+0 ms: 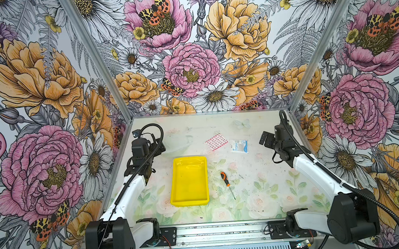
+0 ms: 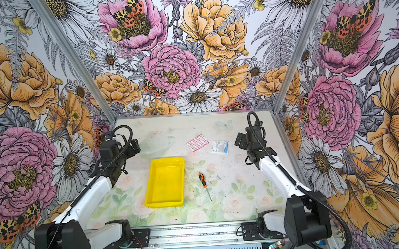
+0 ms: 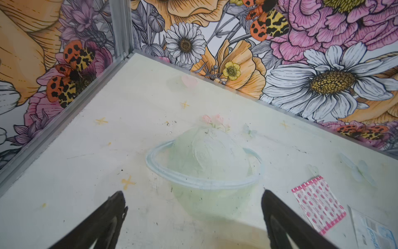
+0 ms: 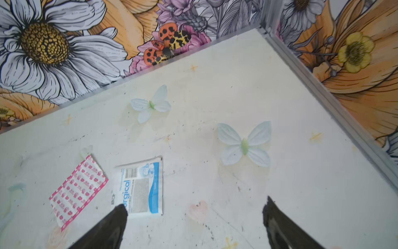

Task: Put the screwdriver in the bin
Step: 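Close the right gripper on the screwdriver handle while the left arm moves over the tray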

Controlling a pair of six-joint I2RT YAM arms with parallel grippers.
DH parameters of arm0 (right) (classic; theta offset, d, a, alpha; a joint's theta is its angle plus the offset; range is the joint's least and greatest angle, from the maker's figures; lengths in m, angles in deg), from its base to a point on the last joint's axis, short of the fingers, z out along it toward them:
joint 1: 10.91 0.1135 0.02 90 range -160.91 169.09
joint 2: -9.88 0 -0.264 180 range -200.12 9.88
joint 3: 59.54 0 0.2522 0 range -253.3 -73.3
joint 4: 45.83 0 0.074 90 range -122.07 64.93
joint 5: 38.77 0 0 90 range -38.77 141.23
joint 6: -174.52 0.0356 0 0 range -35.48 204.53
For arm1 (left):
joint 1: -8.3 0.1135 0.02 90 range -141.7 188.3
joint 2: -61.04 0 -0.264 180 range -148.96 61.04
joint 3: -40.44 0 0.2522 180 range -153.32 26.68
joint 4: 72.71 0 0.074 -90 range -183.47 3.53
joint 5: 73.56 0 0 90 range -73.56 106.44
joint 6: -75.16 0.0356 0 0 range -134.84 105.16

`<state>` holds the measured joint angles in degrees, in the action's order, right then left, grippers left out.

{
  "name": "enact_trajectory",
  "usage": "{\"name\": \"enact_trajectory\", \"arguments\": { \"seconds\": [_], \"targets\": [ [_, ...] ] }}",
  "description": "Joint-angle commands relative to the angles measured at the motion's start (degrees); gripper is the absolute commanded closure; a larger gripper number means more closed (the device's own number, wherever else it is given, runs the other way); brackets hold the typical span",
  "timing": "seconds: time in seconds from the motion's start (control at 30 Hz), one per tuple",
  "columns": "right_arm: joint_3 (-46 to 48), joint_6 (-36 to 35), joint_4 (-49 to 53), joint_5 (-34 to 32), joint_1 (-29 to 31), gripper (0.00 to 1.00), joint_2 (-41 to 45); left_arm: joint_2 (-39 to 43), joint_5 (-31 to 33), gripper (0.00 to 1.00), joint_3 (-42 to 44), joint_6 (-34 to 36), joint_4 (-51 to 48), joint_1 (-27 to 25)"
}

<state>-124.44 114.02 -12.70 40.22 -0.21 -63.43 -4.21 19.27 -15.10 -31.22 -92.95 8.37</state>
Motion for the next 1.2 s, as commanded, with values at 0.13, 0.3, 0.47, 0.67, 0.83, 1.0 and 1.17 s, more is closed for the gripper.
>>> {"name": "enact_trajectory", "arguments": {
  "seconds": [0.13, 0.3, 0.47, 0.67, 0.83, 1.0, 1.17],
  "targets": [
    [-3.1, 5.64, 12.0, 4.63, 10.69, 0.0, -3.01, 3.58, -12.54, 0.01, -2.24, 1.37, -14.02, -3.99],
    [-4.79, 7.11, 13.45, 10.46, 16.53, 0.04, -7.28, 5.37, -15.71, 0.01, -2.04, 0.6, -16.53, -8.85],
    [-8.21, 6.23, 15.02, 10.96, 22.57, 0.03, -12.24, 6.32, -13.75, 0.01, -1.55, 1.89, -17.45, -17.46],
    [-12.32, 4.65, 16.28, 12.97, 25.63, 0.03, -17.64, 7.61, -13.98, 0.01, -2.3, 5.41, -19.74, -26.11],
    [-14.24, 3.78, 17.62, 14.38, 28.0, 0.04, -22.14, 10.86, -14.23, 0.01, -0.92, 5.17, -20.59, -28.09],
    [-15.16, 2.6, 18.79, 16.35, 30.41, 0.05, -25.74, 13.72, -11.43, 0.01, -0.14, 6.62, -20.77, -29.52],
    [-14.87, 2.23, 18.88, 17.81, 31.14, 0.06, -27.93, 13.85, -11.6, 0.01, -0.04, 6.71, -20.75, -30.0]
  ]
}}
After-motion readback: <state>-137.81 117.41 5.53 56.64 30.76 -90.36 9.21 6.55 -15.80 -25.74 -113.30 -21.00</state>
